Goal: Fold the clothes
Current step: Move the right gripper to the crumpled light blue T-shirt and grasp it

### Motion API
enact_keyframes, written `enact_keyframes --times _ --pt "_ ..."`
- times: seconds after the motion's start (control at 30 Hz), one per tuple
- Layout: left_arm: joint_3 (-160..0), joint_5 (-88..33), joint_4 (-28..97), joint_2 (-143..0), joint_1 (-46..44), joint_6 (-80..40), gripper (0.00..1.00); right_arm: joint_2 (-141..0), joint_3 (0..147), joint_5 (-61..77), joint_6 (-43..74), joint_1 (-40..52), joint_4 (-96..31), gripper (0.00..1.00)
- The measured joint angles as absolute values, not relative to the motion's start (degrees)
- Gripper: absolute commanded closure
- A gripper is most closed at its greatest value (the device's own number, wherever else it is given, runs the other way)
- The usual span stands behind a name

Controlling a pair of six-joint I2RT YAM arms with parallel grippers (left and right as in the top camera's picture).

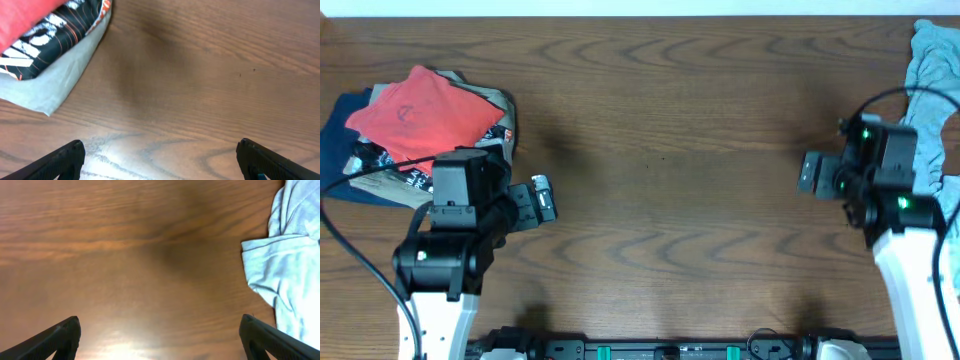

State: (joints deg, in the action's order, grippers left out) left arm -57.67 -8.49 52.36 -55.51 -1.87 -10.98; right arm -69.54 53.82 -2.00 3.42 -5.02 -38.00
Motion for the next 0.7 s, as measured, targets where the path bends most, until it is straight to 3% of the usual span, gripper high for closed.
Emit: enact_keyframes --times 0.2,0.53,0.7 --pt "-57.7 -8.6 52.5 -56.3 -1.9 -11.0 0.02 -77.4 53.9 -6.2 3.9 -11.0 -29.3 0.02" --pt "-57.7 -8.6 52.5 -56.3 -1.9 -11.0 0.02 -88.5 54.0 -8.6 4.6 -27.0 -14.9 0.19" --pt "-57.7 -8.6 52.4 -56.3 -1.9 -11.0 0.02 -93.8 54.0 -7.9 4.9 -31.0 -11.7 0.21"
